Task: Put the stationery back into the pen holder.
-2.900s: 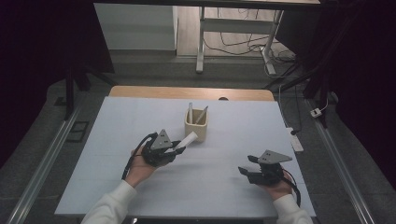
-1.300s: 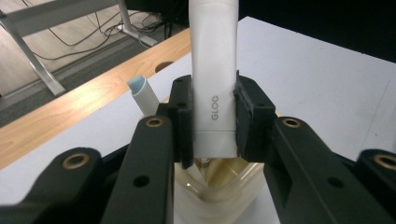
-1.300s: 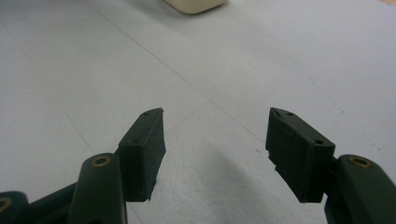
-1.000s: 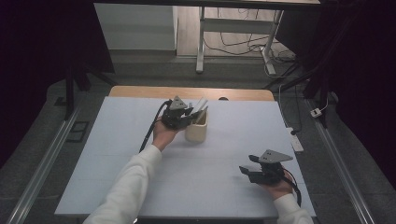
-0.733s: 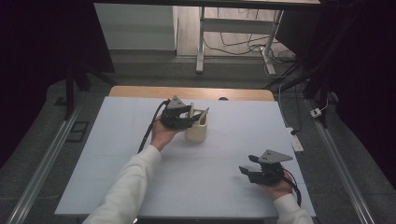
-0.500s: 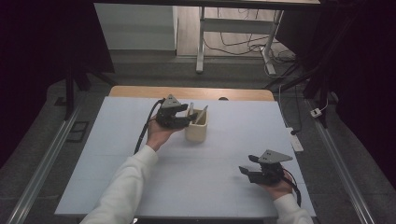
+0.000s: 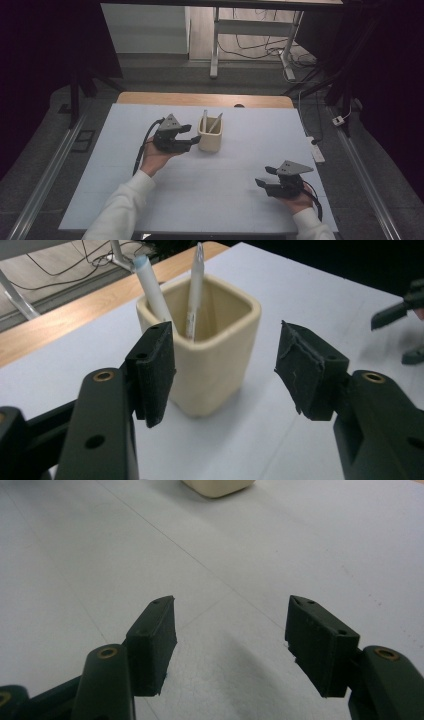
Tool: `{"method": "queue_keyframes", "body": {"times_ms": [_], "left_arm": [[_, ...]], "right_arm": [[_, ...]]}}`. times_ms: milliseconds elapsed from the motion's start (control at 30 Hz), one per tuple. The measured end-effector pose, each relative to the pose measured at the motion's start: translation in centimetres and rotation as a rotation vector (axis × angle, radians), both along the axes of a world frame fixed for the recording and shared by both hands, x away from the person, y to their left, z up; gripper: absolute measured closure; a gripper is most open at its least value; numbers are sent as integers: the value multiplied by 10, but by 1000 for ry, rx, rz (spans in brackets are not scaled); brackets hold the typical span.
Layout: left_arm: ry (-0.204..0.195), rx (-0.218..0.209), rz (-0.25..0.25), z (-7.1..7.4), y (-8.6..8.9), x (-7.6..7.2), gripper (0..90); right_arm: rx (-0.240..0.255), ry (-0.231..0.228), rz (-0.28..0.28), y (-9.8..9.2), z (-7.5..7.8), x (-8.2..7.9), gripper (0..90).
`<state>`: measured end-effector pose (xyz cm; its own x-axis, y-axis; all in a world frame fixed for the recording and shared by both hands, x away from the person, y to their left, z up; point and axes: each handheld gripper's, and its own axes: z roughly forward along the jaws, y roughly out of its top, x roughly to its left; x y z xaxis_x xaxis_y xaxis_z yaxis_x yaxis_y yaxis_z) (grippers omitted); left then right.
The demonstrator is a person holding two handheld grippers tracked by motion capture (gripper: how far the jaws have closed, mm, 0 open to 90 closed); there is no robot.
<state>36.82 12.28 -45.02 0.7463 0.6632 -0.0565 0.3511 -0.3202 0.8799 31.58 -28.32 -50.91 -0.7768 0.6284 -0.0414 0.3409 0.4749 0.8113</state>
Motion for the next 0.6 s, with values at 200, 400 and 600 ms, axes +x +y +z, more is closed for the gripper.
{"method": "queue_keyframes", "body": {"times_ms": [200,400,600], "left_arm": [[13,15,3,-5,15,-19,403],[35,21,-1,-12,29,-39,400],[47,38,7,-20,46,-57,398]], "right_arm": [[7,-5,-17,-3,1,-2,365],[6,-9,-24,-6,0,-4,366],[15,-15,-38,-12,1,-6,367]]}}
